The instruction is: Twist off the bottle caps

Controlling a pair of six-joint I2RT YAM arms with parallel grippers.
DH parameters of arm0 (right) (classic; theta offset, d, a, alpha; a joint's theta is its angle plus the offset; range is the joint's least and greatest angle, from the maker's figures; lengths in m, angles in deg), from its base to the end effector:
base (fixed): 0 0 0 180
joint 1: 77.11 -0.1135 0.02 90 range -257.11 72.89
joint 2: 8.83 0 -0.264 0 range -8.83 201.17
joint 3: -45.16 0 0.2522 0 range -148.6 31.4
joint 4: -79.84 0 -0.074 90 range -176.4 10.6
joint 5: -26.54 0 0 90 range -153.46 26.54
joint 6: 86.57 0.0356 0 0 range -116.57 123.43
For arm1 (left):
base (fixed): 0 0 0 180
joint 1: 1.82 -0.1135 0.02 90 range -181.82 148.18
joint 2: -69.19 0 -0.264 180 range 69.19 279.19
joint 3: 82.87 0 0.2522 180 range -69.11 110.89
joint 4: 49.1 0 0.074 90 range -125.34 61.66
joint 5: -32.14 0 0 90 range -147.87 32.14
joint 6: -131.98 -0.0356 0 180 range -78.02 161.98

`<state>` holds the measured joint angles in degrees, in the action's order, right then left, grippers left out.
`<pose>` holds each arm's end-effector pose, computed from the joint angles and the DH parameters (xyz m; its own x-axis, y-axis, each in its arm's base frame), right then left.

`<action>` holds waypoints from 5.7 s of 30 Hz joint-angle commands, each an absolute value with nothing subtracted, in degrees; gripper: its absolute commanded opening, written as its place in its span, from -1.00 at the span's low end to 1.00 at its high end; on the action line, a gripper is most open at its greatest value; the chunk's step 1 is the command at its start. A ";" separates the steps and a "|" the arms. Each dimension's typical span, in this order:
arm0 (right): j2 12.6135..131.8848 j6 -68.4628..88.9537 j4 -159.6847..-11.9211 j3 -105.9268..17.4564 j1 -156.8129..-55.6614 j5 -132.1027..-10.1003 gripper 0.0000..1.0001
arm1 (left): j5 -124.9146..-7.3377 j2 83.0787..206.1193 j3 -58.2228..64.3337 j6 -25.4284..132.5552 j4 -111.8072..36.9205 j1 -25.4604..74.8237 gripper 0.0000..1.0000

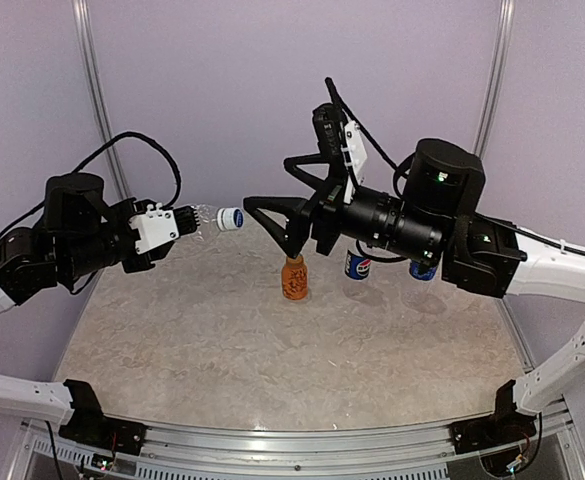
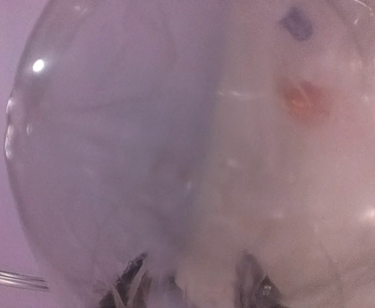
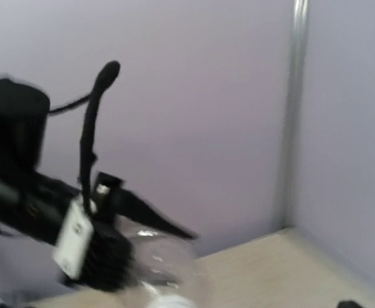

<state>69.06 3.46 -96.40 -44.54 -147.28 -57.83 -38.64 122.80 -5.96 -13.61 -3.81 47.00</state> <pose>0.1118 0.2997 0.4386 0.0470 0.1320 -0.9901 -0.9032 0.4289 0.0143 0.1371 -0.1389 0.3855 0.2812 0.8617 -0.4223 0.4914 0.2487 0.8347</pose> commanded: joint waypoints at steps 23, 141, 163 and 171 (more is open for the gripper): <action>83.61 34.10 -81.39 -57.62 -141.48 -72.01 0.15 | -37.21 123.25 -7.77 -17.69 -8.63 46.87 -0.16; 104.49 10.53 -95.72 -87.23 -149.36 -88.60 0.05 | -88.19 109.36 -4.62 23.32 9.20 33.41 -0.15; 104.87 6.06 -79.80 -88.75 -145.72 -68.90 -1.00 | -79.19 105.19 -10.88 28.75 3.83 29.23 0.98; 115.61 2.93 -79.35 -91.41 -136.73 -58.45 -1.00 | -78.79 90.98 -20.70 40.54 0.55 15.68 0.98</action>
<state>108.18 4.49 -81.69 -89.24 -140.64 -64.26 -79.16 96.59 -17.13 32.05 2.83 20.90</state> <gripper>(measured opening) 0.279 0.988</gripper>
